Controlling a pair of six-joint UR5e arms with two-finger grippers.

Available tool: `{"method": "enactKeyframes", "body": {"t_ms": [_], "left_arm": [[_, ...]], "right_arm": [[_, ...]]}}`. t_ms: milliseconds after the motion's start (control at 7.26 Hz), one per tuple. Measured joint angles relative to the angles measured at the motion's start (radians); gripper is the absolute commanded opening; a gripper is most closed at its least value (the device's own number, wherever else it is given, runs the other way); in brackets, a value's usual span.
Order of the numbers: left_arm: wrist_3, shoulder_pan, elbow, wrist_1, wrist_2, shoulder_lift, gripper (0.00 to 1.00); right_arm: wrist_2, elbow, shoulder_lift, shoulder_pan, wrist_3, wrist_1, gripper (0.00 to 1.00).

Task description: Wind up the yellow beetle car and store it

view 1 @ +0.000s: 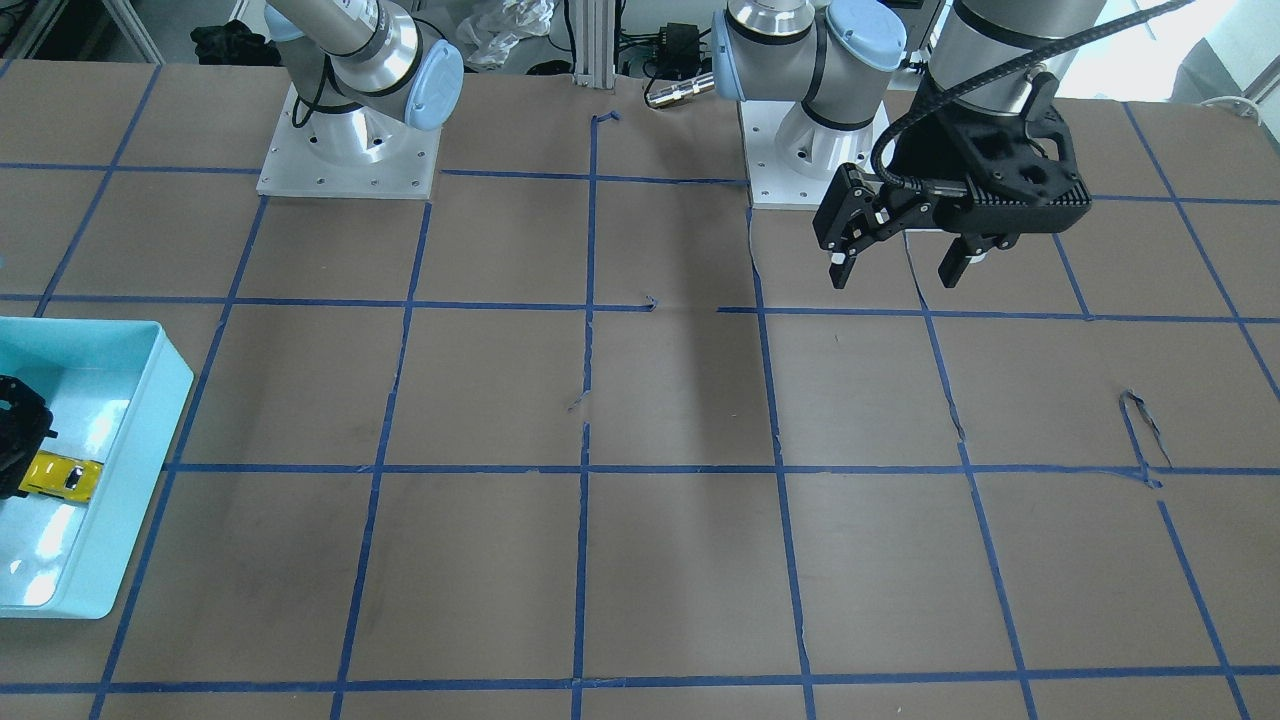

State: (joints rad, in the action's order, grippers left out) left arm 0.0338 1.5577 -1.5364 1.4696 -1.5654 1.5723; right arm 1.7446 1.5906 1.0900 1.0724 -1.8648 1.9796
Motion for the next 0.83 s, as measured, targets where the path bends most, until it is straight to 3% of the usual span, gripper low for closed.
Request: {"method": "enactKeyframes", "body": {"t_ms": [413,551,826], "left_arm": [[0.0,0.0,-0.001,-0.002,0.002,0.0,1.0],[0.0,0.0,-0.001,-0.003,0.002,0.0,1.0],[0.0,-0.001,-0.001,-0.005,0.003,0.0,1.0]], "right_arm": [[-0.044,-0.001,0.118,0.008,0.092,-0.04,1.0],[-0.068,0.0,0.174,0.011,0.224,-0.095,1.0],[-0.095,-0.002,0.267,0.054,0.705,-0.2,1.0]]}}
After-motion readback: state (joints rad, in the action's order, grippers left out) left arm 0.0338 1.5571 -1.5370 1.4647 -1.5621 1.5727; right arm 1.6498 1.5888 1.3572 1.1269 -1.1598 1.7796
